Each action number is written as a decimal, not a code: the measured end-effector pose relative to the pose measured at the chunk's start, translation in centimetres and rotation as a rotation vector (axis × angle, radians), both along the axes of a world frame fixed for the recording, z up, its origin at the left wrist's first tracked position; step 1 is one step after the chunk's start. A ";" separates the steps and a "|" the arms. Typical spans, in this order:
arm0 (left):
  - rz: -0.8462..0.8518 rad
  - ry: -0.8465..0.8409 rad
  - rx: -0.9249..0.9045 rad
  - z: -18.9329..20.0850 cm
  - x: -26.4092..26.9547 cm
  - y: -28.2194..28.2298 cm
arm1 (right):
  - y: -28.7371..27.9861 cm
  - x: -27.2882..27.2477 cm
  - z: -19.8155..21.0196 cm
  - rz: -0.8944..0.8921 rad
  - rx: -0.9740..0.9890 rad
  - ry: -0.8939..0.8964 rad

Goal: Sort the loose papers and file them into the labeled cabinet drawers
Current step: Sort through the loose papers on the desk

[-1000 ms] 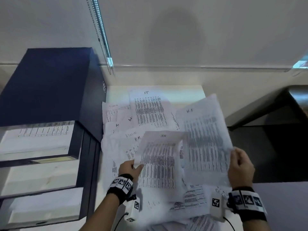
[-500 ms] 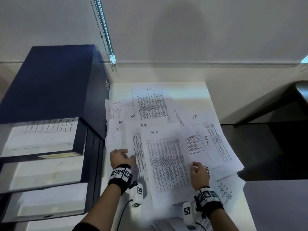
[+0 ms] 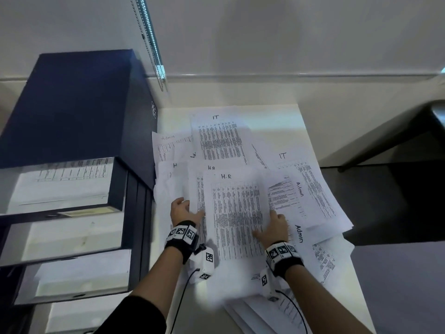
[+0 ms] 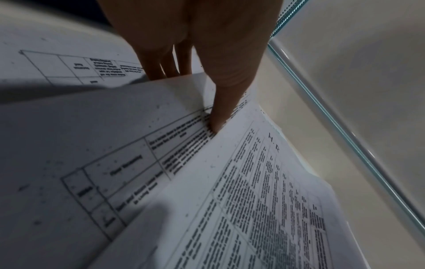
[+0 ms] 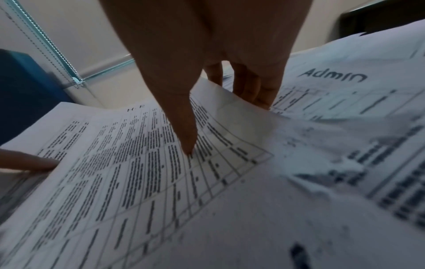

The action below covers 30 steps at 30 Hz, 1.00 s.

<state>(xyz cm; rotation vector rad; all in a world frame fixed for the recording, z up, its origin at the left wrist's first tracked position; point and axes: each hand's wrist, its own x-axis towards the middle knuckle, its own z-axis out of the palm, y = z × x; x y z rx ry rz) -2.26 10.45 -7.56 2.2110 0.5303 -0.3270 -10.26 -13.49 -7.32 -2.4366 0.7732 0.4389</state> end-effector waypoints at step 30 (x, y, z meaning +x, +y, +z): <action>-0.334 -0.032 -0.054 2.7 -2.9 2.9 | -7.4 -8.2 0.5 -0.388 0.366 -0.033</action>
